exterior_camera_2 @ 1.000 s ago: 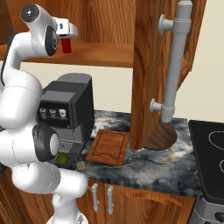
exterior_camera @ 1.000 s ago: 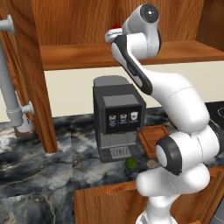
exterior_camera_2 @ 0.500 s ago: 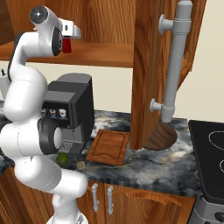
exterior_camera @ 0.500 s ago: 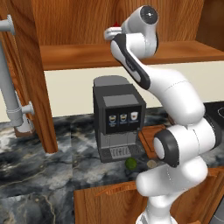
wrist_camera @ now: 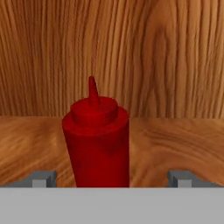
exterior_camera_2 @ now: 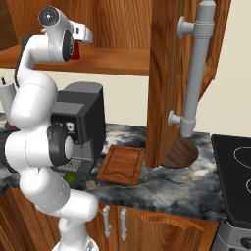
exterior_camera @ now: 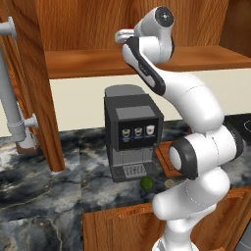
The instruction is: Open the cabinet. Place the bowl and condiment on the counter. Then place the lime and garlic on the cutting board.
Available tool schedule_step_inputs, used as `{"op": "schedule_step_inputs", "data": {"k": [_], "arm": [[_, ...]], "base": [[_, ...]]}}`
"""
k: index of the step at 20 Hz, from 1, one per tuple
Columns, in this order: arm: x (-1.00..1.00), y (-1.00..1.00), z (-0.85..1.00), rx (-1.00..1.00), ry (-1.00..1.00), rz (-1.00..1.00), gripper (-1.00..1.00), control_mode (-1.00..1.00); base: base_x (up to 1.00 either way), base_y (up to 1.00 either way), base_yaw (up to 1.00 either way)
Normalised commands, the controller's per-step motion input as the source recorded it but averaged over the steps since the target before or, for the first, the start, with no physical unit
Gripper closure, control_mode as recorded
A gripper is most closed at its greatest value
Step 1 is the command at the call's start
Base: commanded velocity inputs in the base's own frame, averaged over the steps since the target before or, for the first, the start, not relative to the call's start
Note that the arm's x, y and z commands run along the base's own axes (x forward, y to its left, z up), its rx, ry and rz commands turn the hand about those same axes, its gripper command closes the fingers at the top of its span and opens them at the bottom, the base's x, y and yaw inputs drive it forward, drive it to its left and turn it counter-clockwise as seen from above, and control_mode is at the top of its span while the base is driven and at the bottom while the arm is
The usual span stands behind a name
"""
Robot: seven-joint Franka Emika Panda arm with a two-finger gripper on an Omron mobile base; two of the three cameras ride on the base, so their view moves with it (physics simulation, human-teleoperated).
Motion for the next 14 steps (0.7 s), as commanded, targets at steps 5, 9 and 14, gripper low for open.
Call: {"op": "schedule_step_inputs", "data": {"k": [5,9,14], "arm": [[0.15,0.13,-0.06,0.0,0.0,0.0,-1.0,-1.0],[0.1,0.08,-0.08,0.01,0.0,0.0,-1.0,-1.0],[0.09,0.0,-0.09,0.02,0.0,0.0,-1.0,-1.0]], "base": [[0.0,0.0,0.0],[0.0,0.0,0.0],[0.0,0.0,0.0]]}}
